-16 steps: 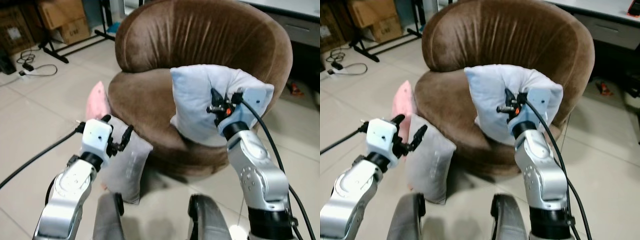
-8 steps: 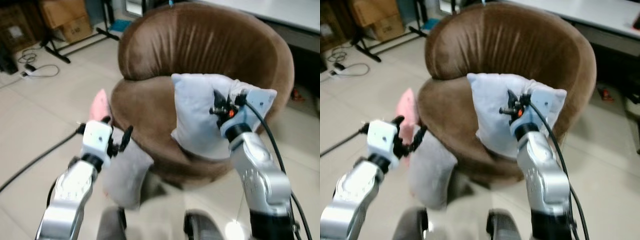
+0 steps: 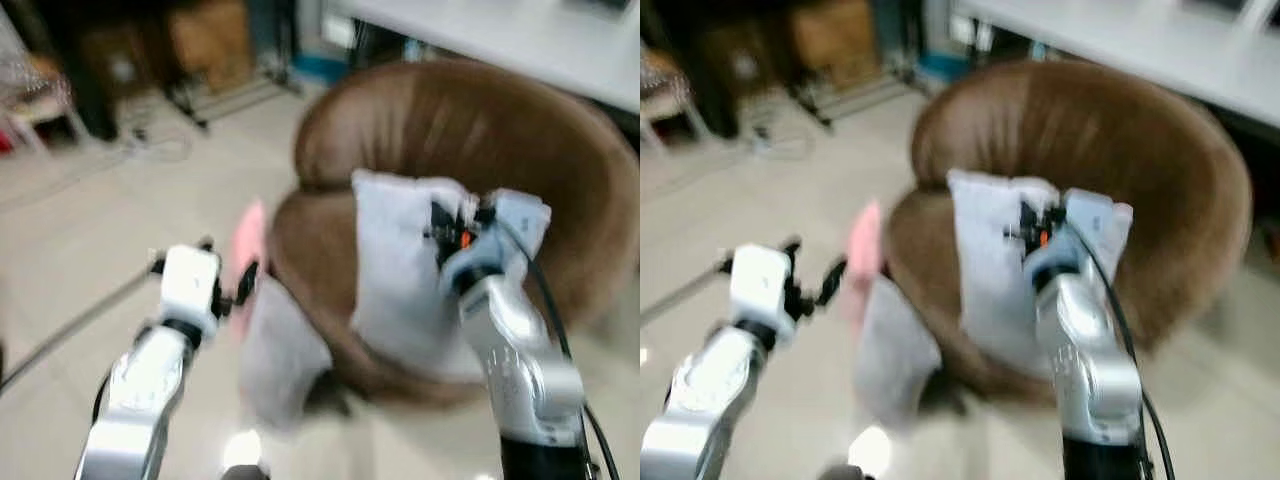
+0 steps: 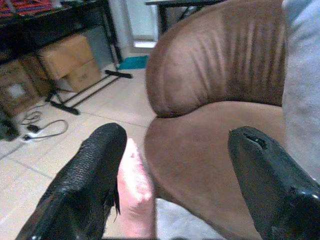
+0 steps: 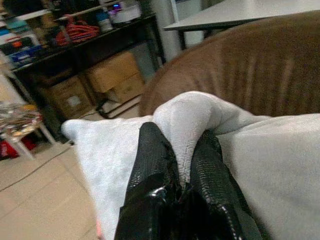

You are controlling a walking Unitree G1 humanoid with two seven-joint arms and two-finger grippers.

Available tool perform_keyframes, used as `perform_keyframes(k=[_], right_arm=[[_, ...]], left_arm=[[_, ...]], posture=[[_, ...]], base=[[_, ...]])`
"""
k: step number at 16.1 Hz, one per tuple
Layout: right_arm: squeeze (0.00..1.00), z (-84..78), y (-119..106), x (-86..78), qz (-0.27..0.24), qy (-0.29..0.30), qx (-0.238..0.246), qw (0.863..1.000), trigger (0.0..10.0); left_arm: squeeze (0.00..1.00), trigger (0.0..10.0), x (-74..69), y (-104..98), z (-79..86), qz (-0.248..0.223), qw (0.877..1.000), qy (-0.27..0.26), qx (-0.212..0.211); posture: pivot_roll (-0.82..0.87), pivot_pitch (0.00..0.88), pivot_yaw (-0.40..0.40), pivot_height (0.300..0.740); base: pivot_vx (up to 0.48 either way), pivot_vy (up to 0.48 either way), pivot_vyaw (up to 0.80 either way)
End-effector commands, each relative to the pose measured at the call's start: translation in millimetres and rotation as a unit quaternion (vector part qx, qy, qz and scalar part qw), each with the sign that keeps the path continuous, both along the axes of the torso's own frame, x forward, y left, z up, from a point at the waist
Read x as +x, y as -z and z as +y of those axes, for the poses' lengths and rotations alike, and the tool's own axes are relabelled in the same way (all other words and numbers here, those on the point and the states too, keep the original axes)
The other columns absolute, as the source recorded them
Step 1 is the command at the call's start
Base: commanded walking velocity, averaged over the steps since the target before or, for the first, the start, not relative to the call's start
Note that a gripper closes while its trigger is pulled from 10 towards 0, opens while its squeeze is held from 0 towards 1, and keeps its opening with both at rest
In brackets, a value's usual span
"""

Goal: Move the pillow to the sofa from floor

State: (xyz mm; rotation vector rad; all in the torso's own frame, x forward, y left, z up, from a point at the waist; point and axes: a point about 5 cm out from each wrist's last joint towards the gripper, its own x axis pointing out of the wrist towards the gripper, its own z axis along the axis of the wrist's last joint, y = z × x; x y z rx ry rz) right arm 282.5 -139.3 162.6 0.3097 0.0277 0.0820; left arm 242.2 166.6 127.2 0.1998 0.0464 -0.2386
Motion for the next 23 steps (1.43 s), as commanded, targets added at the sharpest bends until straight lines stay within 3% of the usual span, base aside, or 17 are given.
perform_keyframes(k=[1, 7, 12, 16, 23], right_arm=[[0.0, 0.5, -9.6, -2.0, -0.023, -0.006, 0.01, 1.0, 10.0], [0.0, -3.3, -5.2, -2.5, -0.011, 0.017, 0.009, 1.0, 10.0], [0.0, -4.0, -7.6, -0.4, -0.028, 0.016, -0.052, 0.998, 10.0], [0.0, -1.9, -7.5, -2.6, -0.032, -0.003, -0.029, 0.999, 10.0], [0.0, 6.0, -6.1, -5.6, -0.032, -0.03, -0.007, 0.999, 10.0]], left_arm=[[0.0, 10.0, -0.3, 1.9, -1.9, 0.002, 1.0, 0.001, 0.004], [0.0, 10.0, 1.0, 1.3, -4.7, -0.001, 1.0, 0.013, 0.02], [0.0, 10.0, 2.8, 0.5, -6.0, -0.004, 1.0, 0.016, 0.023], [0.0, 10.0, 2.8, 0.3, -5.4, -0.005, 1.0, 0.014, 0.014], [0.0, 10.0, 1.4, -6.4, -2.6, -0.023, 0.999, 0.022, -0.007]], posture=[[-0.01, 0.0, -0.04, 0.74], [-0.01, 0.0, -0.029, 0.74], [-0.01, 0.0, -0.023, 0.74], [-0.01, 0.0, -0.025, 0.74], [0.0, 0.0, -0.035, 0.74]], base=[[0.0, 0.0, 0.0], [0.0, -0.252, 0.0], [0.0, -0.41, 0.0], [0.0, -0.381, 0.0], [0.097, 0.0, 0.0]])
